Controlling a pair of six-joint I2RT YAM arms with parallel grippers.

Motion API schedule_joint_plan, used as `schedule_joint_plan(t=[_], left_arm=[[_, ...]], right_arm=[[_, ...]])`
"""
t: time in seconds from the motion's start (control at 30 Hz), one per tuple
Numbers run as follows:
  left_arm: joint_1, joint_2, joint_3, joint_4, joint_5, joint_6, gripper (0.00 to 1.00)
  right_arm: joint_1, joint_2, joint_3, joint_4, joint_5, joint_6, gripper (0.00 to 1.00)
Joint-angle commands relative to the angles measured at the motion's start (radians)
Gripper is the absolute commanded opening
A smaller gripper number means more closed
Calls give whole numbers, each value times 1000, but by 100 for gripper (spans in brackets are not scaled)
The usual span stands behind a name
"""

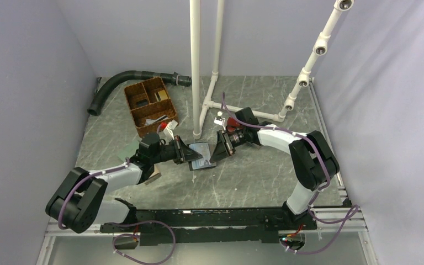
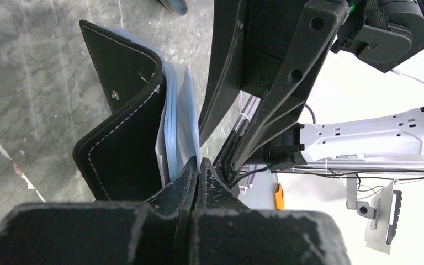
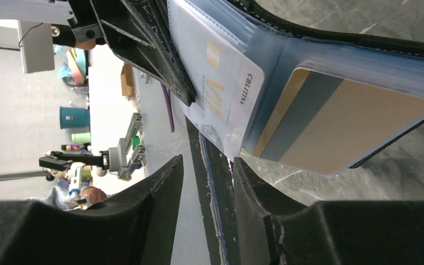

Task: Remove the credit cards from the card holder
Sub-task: Remove the credit card from the card holder.

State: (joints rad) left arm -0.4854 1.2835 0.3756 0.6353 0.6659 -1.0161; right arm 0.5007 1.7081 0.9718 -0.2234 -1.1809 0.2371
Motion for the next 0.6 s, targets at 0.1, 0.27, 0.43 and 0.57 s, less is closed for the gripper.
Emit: schedule_joint_plan(t=[0.1,0.27,0.43,0.57], left_arm=[[-15,36,33,179,49,-34,0],[-16,28,33,159,45,-27,0],[-16,20,30,130,35,-19,0],[-16,31,33,150,43,-29,0]], right_arm=[[-1,9,0,57,4,29,41],[-16,12,24,-17,84,-27,43],[-33,6,21,-19,93,-38,45],[-33,0,14,5,55,-19,46]])
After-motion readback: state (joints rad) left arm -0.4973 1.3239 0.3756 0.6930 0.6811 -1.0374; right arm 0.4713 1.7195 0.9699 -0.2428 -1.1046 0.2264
